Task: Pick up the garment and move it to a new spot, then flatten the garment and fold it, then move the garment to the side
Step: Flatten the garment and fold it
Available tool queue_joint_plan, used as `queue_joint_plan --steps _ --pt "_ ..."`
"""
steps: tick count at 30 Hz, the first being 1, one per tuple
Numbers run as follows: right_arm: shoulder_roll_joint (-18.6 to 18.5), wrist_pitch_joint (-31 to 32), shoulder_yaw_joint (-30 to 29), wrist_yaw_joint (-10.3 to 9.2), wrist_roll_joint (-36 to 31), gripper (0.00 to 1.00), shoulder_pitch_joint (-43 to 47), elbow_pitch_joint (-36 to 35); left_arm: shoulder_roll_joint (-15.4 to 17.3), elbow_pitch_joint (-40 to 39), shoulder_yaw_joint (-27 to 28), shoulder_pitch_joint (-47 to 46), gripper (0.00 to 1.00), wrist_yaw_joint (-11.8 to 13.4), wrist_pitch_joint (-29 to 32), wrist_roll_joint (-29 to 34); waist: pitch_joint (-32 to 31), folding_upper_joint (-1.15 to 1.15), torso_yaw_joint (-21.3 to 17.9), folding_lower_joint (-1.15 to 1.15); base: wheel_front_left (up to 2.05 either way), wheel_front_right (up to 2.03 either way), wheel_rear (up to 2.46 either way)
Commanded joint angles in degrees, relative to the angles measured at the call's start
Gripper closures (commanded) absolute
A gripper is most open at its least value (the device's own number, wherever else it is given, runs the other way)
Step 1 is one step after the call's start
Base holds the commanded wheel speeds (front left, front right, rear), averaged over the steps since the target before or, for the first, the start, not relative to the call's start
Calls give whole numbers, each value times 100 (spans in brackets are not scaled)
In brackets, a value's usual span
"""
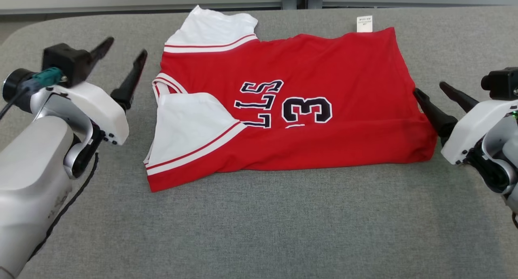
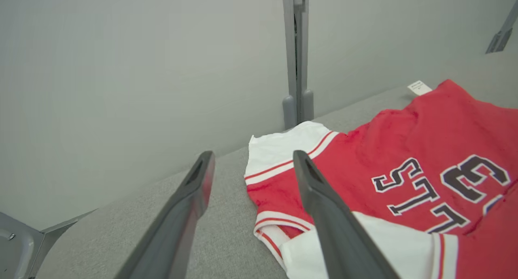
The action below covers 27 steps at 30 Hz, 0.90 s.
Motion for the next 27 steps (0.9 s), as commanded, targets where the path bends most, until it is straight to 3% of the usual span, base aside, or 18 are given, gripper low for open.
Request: queue_joint_plan --steps 1,5,9,17,23,27 --pt "9 -272 -37 -2 -100 0 16 38 -68 -8 158 112 0 70 -169 -146 -91 0 -4 0 0 0 0" --pt "126 -899 -85 -1 -545 0 -58 268 -236 -310 758 317 0 328 -424 -306 -250 0 34 0 0 0 0" --pt "223 -1080 -430 -2 -837 0 -37 430 -381 -826 1338 637 0 518 -444 -112 -383 0 78 0 0 0 0" --pt "596 -1094 -2862 -2 -2447 0 1078 -450 -882 -1508 2184 1828 0 695 -446 605 -669 0 164 0 0 0 0" --pt "1334 -1095 -4595 -2 -3512 0 2470 -1405 -1295 -1774 2822 2695 0 535 -446 1109 -778 0 154 0 0 0 0" --pt "1868 -1095 -5356 -1 -3971 0 3213 -1989 -1572 -1861 3298 3224 0 399 -447 1447 -813 0 131 0 0 0 0"
